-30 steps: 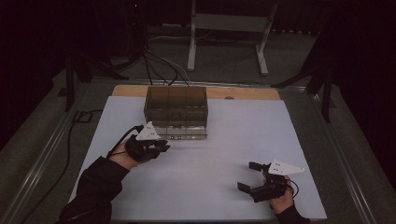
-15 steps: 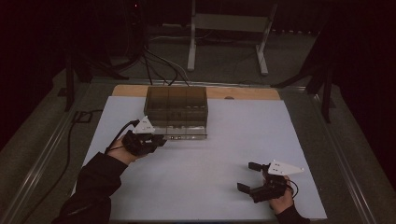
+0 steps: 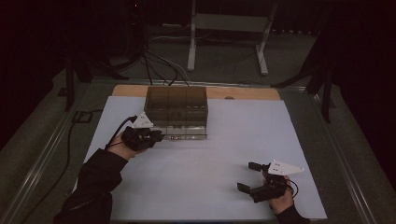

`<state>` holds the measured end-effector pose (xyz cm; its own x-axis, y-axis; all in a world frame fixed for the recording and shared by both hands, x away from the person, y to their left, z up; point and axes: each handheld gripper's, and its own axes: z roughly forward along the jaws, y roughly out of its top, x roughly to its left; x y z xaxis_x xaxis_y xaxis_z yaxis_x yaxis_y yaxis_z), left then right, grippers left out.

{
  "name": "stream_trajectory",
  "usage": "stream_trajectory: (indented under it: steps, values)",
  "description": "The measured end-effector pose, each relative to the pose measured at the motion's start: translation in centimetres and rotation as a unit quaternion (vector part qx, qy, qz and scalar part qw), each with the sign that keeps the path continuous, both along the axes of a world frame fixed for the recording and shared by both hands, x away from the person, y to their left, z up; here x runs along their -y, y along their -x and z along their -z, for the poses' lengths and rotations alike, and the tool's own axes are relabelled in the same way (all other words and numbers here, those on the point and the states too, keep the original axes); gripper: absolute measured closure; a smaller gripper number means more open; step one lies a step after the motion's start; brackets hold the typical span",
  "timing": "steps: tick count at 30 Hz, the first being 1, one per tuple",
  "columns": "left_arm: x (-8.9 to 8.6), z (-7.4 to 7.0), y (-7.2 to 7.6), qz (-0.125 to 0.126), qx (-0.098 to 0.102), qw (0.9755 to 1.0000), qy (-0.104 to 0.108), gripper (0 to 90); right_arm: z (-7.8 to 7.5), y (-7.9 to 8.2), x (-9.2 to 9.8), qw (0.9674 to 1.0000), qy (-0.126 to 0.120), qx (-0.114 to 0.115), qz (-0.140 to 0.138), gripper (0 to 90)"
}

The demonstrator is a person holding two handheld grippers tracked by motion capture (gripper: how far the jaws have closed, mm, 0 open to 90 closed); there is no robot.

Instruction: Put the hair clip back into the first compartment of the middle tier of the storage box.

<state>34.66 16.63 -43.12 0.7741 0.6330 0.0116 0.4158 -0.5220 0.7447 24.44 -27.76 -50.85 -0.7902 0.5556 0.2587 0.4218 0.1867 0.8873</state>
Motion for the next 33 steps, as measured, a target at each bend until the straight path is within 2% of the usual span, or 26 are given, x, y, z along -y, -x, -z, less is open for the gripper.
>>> stream_trajectory:
  steps: [15,23,33]
  values:
    - [-0.3,0.0,-1.6,-0.026,0.000,0.9994,0.021,77.9,0.0,0.1,-0.1,1.0000,0.004,0.002,-0.002,0.0]
    - [-0.2,0.9,-2.5,-0.044,-0.005,0.9990,0.012,77.9,0.0,0.1,0.0,1.0000,0.001,0.001,-0.001,0.0]
    - [-0.6,2.0,-3.7,-0.067,-0.015,0.9973,0.026,77.8,0.0,0.1,0.0,1.0000,0.003,0.003,-0.001,0.0]
